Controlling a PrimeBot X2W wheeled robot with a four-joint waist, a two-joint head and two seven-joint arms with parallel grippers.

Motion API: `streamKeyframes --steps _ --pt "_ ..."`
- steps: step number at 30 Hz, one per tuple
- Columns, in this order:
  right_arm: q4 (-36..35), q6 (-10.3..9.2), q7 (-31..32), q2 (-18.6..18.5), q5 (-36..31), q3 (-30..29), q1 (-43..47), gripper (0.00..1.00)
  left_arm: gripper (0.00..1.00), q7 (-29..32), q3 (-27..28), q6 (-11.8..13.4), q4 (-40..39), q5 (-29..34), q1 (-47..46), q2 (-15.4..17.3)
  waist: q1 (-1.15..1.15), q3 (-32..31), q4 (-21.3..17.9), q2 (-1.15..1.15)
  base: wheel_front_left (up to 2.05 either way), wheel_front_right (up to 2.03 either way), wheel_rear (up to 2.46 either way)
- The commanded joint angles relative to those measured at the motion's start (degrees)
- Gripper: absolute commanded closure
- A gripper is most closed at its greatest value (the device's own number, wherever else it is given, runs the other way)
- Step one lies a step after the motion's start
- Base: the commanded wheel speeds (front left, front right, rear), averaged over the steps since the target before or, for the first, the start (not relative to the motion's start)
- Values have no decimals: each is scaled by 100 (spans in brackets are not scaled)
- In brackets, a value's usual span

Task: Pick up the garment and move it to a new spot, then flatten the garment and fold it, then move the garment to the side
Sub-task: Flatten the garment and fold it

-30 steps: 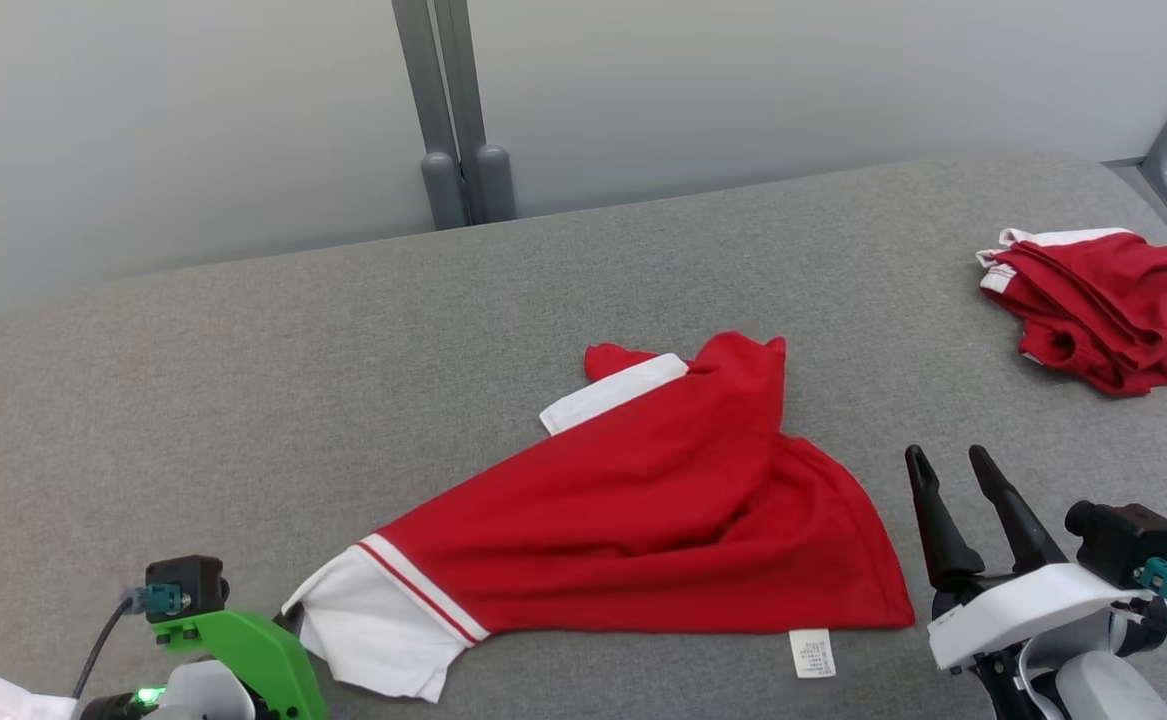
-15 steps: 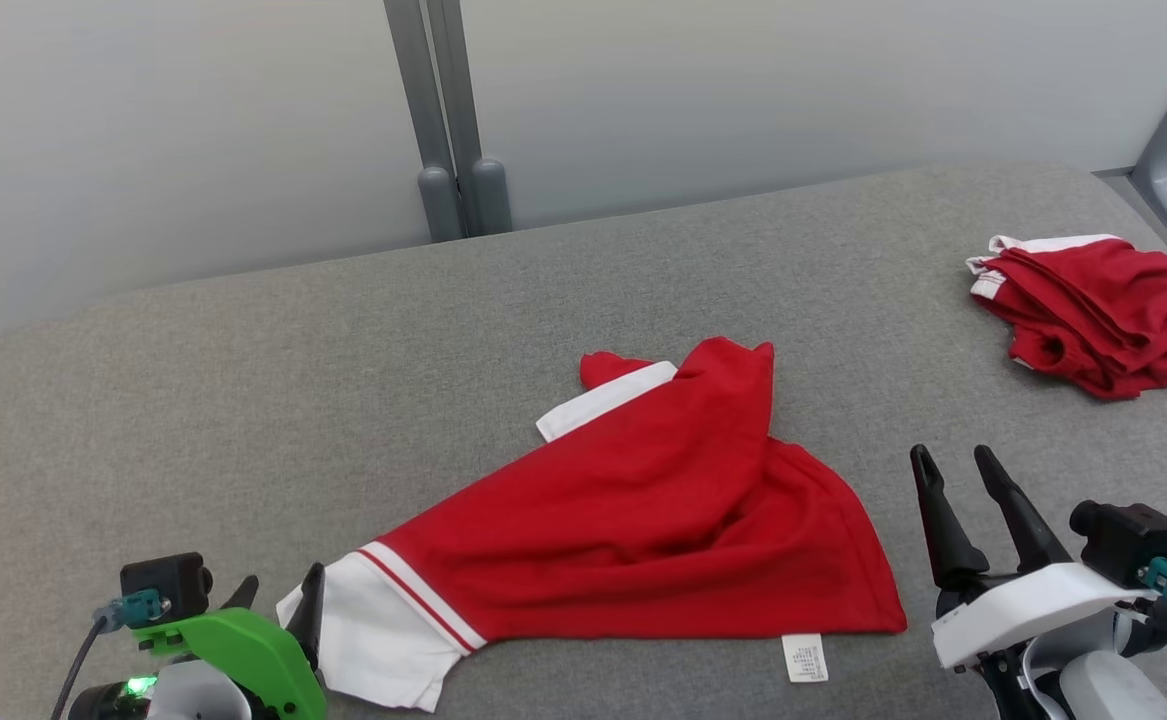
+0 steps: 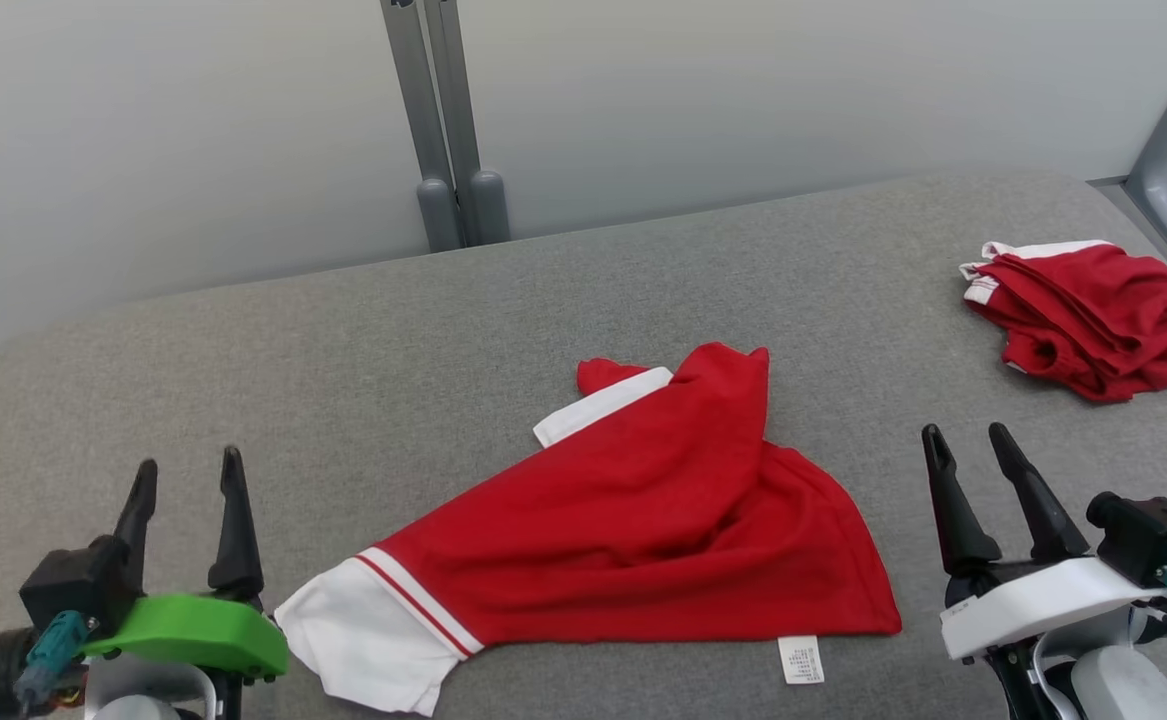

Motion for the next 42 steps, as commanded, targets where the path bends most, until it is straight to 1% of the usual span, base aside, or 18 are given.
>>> streamKeyframes --steps 1,5,11,16,23,25,28,29,31,32,35,38,42 --pt "-86 2 -16 -11 -113 -70 73 0 0 -15 181 47 -162 300 222 -84 0 9 -19 0 0 0 0" --pt "-296 2 -16 43 -449 -324 170 0 0 -18 653 -41 -443 910 580 -370 0 20 -51 0 0 0 0" --pt "-550 2 -16 209 -1031 -703 389 0 0 -20 1088 -134 -445 1597 886 -718 0 58 -48 0 0 0 0" --pt "-586 2 -16 341 -1284 -739 453 0 0 -20 1345 -318 -391 1961 993 -969 0 73 -69 0 0 0 0" --pt "-550 2 -16 279 -1273 -622 332 0 0 -20 1597 -625 -288 2225 931 -1221 0 56 -61 0 0 0 0" --pt "-526 2 -16 253 -1232 -587 330 0 0 -20 1663 -719 -251 2261 910 -1291 0 49 -46 0 0 0 0" --pt "-475 2 -16 195 -1146 -547 366 0 0 -20 1797 -946 -150 1996 926 -1470 0 31 -14 0 0 0 0" --pt "-426 2 -16 160 -1115 -528 401 0 0 -21 1867 -1004 -149 1938 907 -1482 0 27 0 0 0 0 0" --pt "-211 2 42 133 -857 -410 524 0 0 64 1857 -1126 34 1770 943 -1547 0 15 31 0 0 0 0" --pt "-134 3 147 48 -771 -301 561 0 0 151 1820 -1175 110 1777 943 -1531 0 9 45 0 0 0 0" --pt "84 1 518 -198 -411 -121 647 0 0 589 1762 -1233 299 1636 932 -1468 0 1 73 0 0 0 0" --pt "324 2 946 -377 -190 16 741 0 0 896 1788 -1213 306 1504 947 -1435 0 12 92 0 0 0 0" --pt "544 2 1330 -411 54 280 680 0 0 1717 1606 -1279 486 1440 1064 -1313 0 36 101 0 0 0 0"
